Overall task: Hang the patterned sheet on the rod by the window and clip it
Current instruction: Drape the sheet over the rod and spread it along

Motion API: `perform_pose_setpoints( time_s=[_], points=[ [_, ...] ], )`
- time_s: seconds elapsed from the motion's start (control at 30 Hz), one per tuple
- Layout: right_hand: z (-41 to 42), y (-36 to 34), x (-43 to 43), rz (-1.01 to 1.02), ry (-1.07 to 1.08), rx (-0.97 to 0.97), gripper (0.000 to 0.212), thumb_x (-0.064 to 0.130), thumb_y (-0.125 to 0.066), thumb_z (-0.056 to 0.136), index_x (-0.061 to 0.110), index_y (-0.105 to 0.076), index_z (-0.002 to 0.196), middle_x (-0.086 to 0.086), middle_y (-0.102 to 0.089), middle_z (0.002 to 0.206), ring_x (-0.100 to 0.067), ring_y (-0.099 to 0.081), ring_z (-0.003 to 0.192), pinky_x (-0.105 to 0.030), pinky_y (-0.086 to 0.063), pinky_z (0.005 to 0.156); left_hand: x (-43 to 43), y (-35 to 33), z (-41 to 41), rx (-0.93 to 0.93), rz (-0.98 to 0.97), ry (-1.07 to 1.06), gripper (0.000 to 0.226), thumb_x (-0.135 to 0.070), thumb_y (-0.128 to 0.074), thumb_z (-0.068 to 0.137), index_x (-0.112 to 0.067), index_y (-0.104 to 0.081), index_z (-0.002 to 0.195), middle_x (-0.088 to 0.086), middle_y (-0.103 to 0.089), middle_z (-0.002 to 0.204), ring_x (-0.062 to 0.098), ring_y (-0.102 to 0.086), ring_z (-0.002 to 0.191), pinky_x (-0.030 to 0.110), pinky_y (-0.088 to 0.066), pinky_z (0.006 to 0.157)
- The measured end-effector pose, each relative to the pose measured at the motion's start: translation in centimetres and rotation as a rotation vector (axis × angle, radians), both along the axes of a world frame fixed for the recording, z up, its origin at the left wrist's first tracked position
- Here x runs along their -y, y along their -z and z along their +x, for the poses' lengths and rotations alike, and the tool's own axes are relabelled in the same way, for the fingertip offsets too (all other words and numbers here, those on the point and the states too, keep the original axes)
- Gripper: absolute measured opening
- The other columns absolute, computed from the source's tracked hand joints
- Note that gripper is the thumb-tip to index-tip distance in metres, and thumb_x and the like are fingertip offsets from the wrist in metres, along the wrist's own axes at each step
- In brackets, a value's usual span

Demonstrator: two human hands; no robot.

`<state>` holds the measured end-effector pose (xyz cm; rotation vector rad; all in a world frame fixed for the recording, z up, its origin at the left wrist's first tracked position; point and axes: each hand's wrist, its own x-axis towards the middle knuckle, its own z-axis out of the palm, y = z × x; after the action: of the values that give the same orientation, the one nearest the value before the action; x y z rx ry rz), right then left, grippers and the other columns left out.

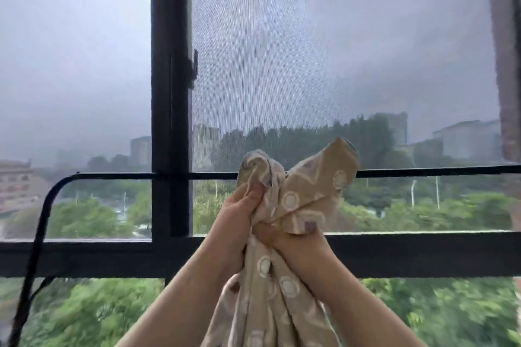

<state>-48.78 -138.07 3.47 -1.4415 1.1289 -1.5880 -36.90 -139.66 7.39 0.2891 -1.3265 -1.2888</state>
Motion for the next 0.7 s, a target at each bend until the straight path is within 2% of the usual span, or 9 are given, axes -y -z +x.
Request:
perform_pose_setpoints(
  time_s=[0.17, 0.27, 0.33, 0.4, 0.47, 0.53, 0.6, 0.63, 0.7],
  points=[
    [-1.3, -3.6, 1.8, -0.106, 0.136, 0.108, 0.062, 0.047, -0.088, 0.035, 0.028, -0.072, 0.092, 0.012, -0.075, 0.086, -0.008, -0.071, 0.085, -0.035, -0.057, 0.085, 1.9, -2.8, -1.5, 0.098, -0.092, -0.090, 0.023, -0.022, -0.055, 0.092, -0.010, -0.072, 0.102, 0.019, -0.071, 0.105, 0.031, -0.069, 0.094, 0.042, -0.054, 0.087],
    [-2.0, -5.1, 3.0, -0.136, 0.184, 0.081, 0.039, 0.030, -0.091, 0.054, 0.032, -0.067, 0.085, 0.014, -0.072, 0.086, -0.005, -0.068, 0.084, -0.028, -0.056, 0.077, 2.8, -3.7, -1.7, 0.281, -0.254, -0.212, 0.039, -0.046, -0.057, 0.088, -0.014, -0.072, 0.102, 0.011, -0.074, 0.102, 0.026, -0.069, 0.098, 0.042, -0.053, 0.089],
    [-2.8, -6.0, 3.0, -0.149, 0.198, 0.079, 0.033, 0.020, -0.089, 0.062, 0.030, -0.065, 0.082, 0.009, -0.072, 0.085, -0.006, -0.068, 0.079, -0.022, -0.053, 0.065, 4.1, -4.4, -1.0, 0.450, -0.370, -0.370, 0.037, -0.056, -0.050, 0.090, -0.028, -0.074, 0.089, -0.007, -0.075, 0.088, 0.008, -0.069, 0.086, 0.035, -0.053, 0.080],
    [-3.7, -6.8, 3.0, -0.156, 0.189, 0.092, 0.034, 0.015, -0.086, 0.067, 0.029, -0.056, 0.076, 0.011, -0.063, 0.078, -0.003, -0.059, 0.069, -0.018, -0.044, 0.054, 6.0, -4.7, 0.2, 0.455, -0.371, -0.443, 0.046, -0.064, -0.041, 0.089, -0.032, -0.073, 0.083, -0.012, -0.071, 0.074, 0.001, -0.066, 0.074, 0.027, -0.048, 0.072],
    [-4.7, -7.7, 2.8, -0.154, 0.228, 0.087, 0.042, 0.015, -0.085, 0.070, 0.028, -0.045, 0.071, 0.011, -0.055, 0.076, -0.003, -0.049, 0.065, -0.021, -0.041, 0.058, 8.8, -4.6, 1.3, 0.412, -0.325, -0.490, 0.046, -0.066, -0.040, 0.089, -0.030, -0.068, 0.088, -0.011, -0.067, 0.076, 0.007, -0.065, 0.079, 0.027, -0.047, 0.076],
    [-5.4, -8.8, 3.7, -0.152, 0.272, 0.096, 0.042, 0.019, -0.087, 0.066, 0.025, -0.047, 0.075, 0.003, -0.060, 0.086, -0.010, -0.052, 0.070, -0.024, -0.042, 0.071, 12.5, -4.4, 1.9, 0.588, -0.417, -0.653, 0.029, -0.048, -0.042, 0.098, -0.031, -0.062, 0.087, -0.014, -0.064, 0.087, 0.010, -0.061, 0.086, 0.025, -0.045, 0.075],
    [-5.9, -9.8, 4.9, -0.152, 0.301, 0.087, 0.042, 0.023, -0.088, 0.065, 0.026, -0.050, 0.083, 0.004, -0.060, 0.087, -0.008, -0.053, 0.070, -0.022, -0.042, 0.064, 15.9, -4.5, 1.7, 0.832, -0.568, -0.783, 0.021, -0.033, -0.043, 0.100, -0.032, -0.063, 0.094, -0.016, -0.060, 0.093, 0.007, -0.058, 0.088, 0.021, -0.044, 0.076],
    [-6.0, -10.2, 5.4, -0.157, 0.315, 0.068, 0.041, 0.025, -0.088, 0.066, 0.027, -0.051, 0.084, 0.006, -0.059, 0.084, -0.004, -0.052, 0.068, -0.019, -0.040, 0.058, 17.5, -4.6, 1.4, 0.933, -0.622, -0.828, 0.022, -0.032, -0.044, 0.098, -0.031, -0.066, 0.101, -0.017, -0.060, 0.100, 0.007, -0.057, 0.094, 0.024, -0.045, 0.082],
    [-6.0, -10.8, 6.2, -0.145, 0.341, 0.033, 0.044, 0.031, -0.089, 0.062, 0.027, -0.057, 0.091, 0.007, -0.063, 0.088, -0.005, -0.057, 0.072, -0.018, -0.042, 0.059, 19.7, -4.9, 0.7, 1.110, -0.750, -0.898, 0.025, -0.032, -0.042, 0.096, -0.029, -0.065, 0.103, -0.013, -0.060, 0.105, 0.011, -0.054, 0.101, 0.033, -0.045, 0.093]
  ],
)
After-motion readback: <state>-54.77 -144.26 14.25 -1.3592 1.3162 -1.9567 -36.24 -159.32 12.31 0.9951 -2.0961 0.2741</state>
